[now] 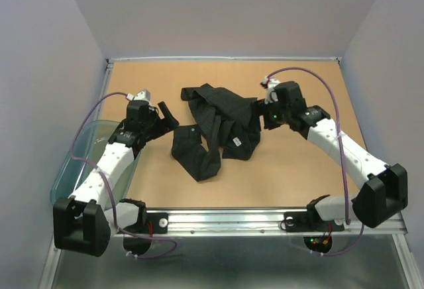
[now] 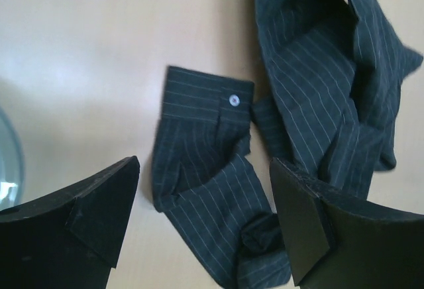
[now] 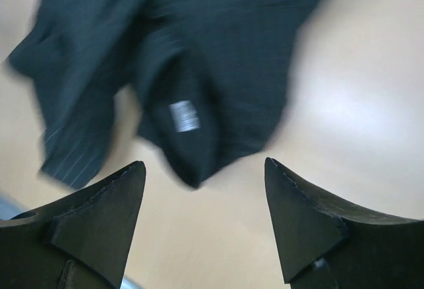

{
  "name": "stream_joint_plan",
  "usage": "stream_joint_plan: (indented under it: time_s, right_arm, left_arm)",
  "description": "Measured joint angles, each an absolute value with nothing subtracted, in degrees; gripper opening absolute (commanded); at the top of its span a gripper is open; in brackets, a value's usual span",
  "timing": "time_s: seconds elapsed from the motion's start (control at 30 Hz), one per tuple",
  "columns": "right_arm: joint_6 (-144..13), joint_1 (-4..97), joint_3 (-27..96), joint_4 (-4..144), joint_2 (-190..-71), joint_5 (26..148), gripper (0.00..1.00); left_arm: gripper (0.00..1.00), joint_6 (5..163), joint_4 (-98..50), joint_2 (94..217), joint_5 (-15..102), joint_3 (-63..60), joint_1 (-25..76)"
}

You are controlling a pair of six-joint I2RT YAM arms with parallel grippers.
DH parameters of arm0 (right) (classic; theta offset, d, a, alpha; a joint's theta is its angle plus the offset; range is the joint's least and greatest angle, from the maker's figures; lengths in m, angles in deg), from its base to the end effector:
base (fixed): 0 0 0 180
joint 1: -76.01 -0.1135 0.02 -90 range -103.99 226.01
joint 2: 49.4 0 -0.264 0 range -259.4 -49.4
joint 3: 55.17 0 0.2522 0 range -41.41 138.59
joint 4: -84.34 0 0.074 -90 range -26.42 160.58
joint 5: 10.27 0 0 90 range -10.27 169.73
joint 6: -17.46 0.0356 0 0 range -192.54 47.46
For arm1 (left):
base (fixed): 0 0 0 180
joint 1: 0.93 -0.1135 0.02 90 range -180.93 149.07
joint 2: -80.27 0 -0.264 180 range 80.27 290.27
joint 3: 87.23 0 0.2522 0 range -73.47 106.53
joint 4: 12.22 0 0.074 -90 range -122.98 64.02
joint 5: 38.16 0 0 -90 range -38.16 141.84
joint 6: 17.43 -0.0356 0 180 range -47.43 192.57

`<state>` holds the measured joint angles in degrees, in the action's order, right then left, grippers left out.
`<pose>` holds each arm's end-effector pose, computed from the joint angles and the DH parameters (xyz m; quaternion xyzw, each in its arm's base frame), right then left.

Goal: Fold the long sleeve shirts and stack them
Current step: Flatten the shirt out

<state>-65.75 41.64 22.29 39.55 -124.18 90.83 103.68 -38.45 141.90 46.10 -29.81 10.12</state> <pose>0.2301 0.1657 0.3070 -0.2549 0.8741 0.2247 0.3471 0.2353 -0.0496 0.2718 -0.1265 0.8579 -0.2190 0.4472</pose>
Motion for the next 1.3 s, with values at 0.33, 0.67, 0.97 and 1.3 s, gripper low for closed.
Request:
stream_joint_plan:
  time_s: [0.33,0.67,0.97,1.3]
  right_arm:
    - [-53.5,61.0,15.9,48.8,-130.7,95.8,0.76]
    - [-49.3,61.0,10.8,58.5,-137.2,100.4,0.72]
    - [-46.8,61.0,8.4,65.7,-142.8,103.7,0.38]
    - [-48.7,61.9,10.7,67.5,-146.7,104.3,0.01]
  left_arm:
    - [0.87,105.9,-29.4,156.6,39.2,-24.1,20.3]
    - [0.7,109.4,-23.5,175.6,38.6,-16.5,21.1]
    - [0.16,109.9,-21.7,181.5,37.6,-13.4,21.1]
    - [0.0,109.0,-22.6,177.8,36.5,-13.8,18.8]
